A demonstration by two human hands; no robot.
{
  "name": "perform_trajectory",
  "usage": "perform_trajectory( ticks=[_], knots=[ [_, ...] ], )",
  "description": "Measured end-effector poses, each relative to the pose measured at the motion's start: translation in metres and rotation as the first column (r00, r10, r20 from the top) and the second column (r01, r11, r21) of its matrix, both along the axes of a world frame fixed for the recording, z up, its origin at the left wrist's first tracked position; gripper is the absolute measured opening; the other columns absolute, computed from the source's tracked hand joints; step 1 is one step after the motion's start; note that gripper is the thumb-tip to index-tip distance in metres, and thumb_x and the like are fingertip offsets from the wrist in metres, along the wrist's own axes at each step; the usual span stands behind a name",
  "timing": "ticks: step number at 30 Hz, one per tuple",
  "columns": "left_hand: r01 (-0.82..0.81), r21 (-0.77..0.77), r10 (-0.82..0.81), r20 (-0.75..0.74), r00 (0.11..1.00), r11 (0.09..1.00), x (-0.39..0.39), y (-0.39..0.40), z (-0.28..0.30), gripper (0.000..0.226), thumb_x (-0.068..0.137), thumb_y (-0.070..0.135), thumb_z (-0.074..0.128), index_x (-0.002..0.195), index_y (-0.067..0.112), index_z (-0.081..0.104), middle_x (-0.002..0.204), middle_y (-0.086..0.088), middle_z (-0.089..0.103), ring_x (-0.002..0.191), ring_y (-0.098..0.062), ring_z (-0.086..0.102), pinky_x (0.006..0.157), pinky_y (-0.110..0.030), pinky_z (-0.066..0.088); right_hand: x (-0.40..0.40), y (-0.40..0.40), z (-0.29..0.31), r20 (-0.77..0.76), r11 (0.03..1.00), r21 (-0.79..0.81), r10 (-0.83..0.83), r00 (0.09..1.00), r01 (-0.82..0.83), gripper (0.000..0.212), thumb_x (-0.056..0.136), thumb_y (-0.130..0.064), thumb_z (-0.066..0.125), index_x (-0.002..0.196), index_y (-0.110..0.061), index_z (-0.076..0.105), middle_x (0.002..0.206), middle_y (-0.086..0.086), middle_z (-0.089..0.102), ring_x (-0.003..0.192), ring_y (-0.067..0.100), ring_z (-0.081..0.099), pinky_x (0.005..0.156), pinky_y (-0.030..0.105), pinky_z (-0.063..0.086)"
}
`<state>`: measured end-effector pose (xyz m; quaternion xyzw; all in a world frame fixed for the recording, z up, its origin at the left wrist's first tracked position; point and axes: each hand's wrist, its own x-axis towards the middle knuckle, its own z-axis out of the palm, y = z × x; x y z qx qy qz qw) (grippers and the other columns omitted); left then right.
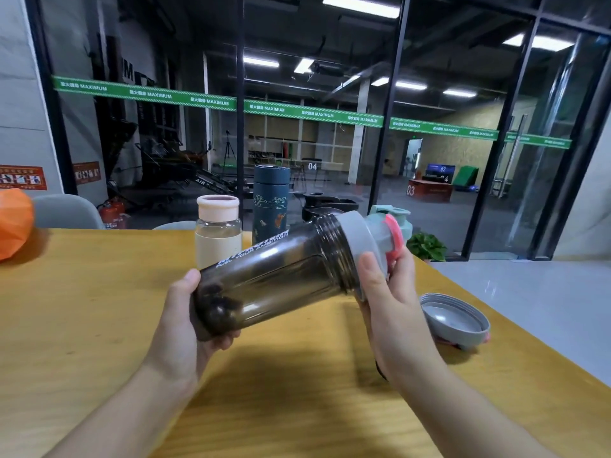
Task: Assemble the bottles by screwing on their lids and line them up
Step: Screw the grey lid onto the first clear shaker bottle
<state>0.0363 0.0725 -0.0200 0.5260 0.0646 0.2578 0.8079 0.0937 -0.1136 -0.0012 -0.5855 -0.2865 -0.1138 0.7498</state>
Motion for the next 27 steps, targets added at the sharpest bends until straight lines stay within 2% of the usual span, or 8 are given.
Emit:
perform_trajectory(
  ticks=[4, 8, 10, 13, 17, 20, 23, 27],
  knots=[
    [0.023, 0.036, -0.022, -0.021, 1.000, 0.999, -0.002, -0.003, 0.002, 0.046, 0.098, 0.039, 0.029, 0.081, 0.014, 0.064, 0.058, -0.006, 0.060, 0.044, -0.017, 0.047, 0.048, -0.026, 0.031, 0.004, 0.001, -0.002, -0.007, 1.000, -0.013, 0.010, 1.000, -0.010, 0.068, 0.051, -0.078, 0.070, 0.112, -0.069, 0.041, 0.139, -0.014, 0.048, 0.127, 0.007, 0.049, 0.111, 0.042, 0.035],
    [0.028, 0.050, -0.026, -0.038, 0.999, 0.998, -0.005, -0.003, 0.006, 0.053, 0.098, 0.040, 0.030, 0.069, 0.020, 0.070, 0.058, -0.005, 0.060, 0.045, -0.016, 0.048, 0.047, -0.027, 0.030, 0.004, 0.001, -0.003, -0.013, 1.000, -0.010, 0.028, 1.000, -0.028, 0.065, 0.049, -0.073, 0.075, 0.106, -0.071, 0.044, 0.131, -0.023, 0.053, 0.123, 0.005, 0.052, 0.109, 0.040, 0.039],
    [0.031, 0.053, -0.028, -0.058, 0.998, 0.998, -0.007, -0.002, 0.008, 0.053, 0.097, 0.040, 0.031, 0.068, 0.021, 0.070, 0.058, -0.007, 0.059, 0.044, -0.018, 0.048, 0.046, -0.027, 0.031, 0.004, 0.000, -0.002, -0.020, 0.999, -0.001, 0.052, 0.998, -0.052, 0.062, 0.054, -0.059, 0.077, 0.106, -0.068, 0.045, 0.125, -0.024, 0.056, 0.118, 0.006, 0.057, 0.101, 0.039, 0.046],
    [0.073, 0.025, -0.068, -0.180, 0.981, 0.997, -0.008, -0.001, 0.012, 0.043, 0.095, 0.045, 0.037, 0.081, 0.016, 0.066, 0.060, -0.008, 0.060, 0.046, -0.022, 0.048, 0.055, -0.031, 0.032, 0.004, -0.004, 0.000, -0.028, 0.995, 0.012, 0.095, 0.995, -0.095, 0.059, 0.054, -0.047, 0.078, 0.101, -0.067, 0.050, 0.127, -0.015, 0.055, 0.115, 0.014, 0.060, 0.083, 0.033, 0.055],
    [0.128, -0.046, -0.136, -0.348, 0.928, 0.991, -0.009, 0.005, 0.016, 0.042, 0.090, 0.050, 0.042, 0.084, 0.015, 0.065, 0.063, -0.010, 0.061, 0.048, -0.024, 0.048, 0.055, -0.026, 0.036, 0.005, -0.004, 0.000, 0.035, 0.998, -0.018, 0.062, 0.997, -0.062, 0.065, 0.047, -0.059, 0.084, 0.102, -0.069, 0.050, 0.134, -0.013, 0.049, 0.124, 0.017, 0.053, 0.105, 0.050, 0.042],
    [0.165, -0.042, -0.167, -0.426, 0.889, 0.985, -0.011, 0.011, 0.019, 0.043, 0.087, 0.053, 0.041, 0.088, 0.014, 0.059, 0.068, -0.017, 0.056, 0.044, -0.024, 0.046, 0.042, -0.017, 0.030, 0.005, -0.003, -0.002, 0.043, 0.997, -0.071, 0.043, 0.998, -0.040, 0.062, 0.052, -0.047, 0.079, 0.101, -0.068, 0.048, 0.126, -0.014, 0.051, 0.114, 0.010, 0.057, 0.096, 0.041, 0.049],
    [0.157, 0.006, -0.140, -0.419, 0.897, 0.988, -0.012, 0.013, 0.021, 0.043, 0.088, 0.053, 0.042, 0.086, 0.014, 0.060, 0.064, -0.015, 0.058, 0.046, -0.024, 0.046, 0.043, -0.019, 0.030, 0.004, -0.006, 0.001, -0.012, 0.993, -0.098, 0.058, 0.998, -0.059, 0.067, 0.047, -0.048, 0.077, 0.104, -0.061, 0.043, 0.122, -0.009, 0.052, 0.106, 0.012, 0.060, 0.082, 0.029, 0.051],
    [0.143, 0.067, -0.119, -0.282, 0.952, 0.987, -0.014, 0.017, 0.023, 0.048, 0.081, 0.063, 0.052, 0.085, 0.018, 0.068, 0.063, -0.007, 0.064, 0.058, -0.022, 0.048, 0.060, -0.032, 0.037, 0.004, -0.005, 0.004, -0.089, 0.996, -0.030, 0.083, 0.993, -0.086, 0.088, 0.024, -0.064, 0.086, 0.101, -0.056, 0.043, 0.128, -0.002, 0.053, 0.115, 0.022, 0.058, 0.097, 0.045, 0.048]
  ],
)
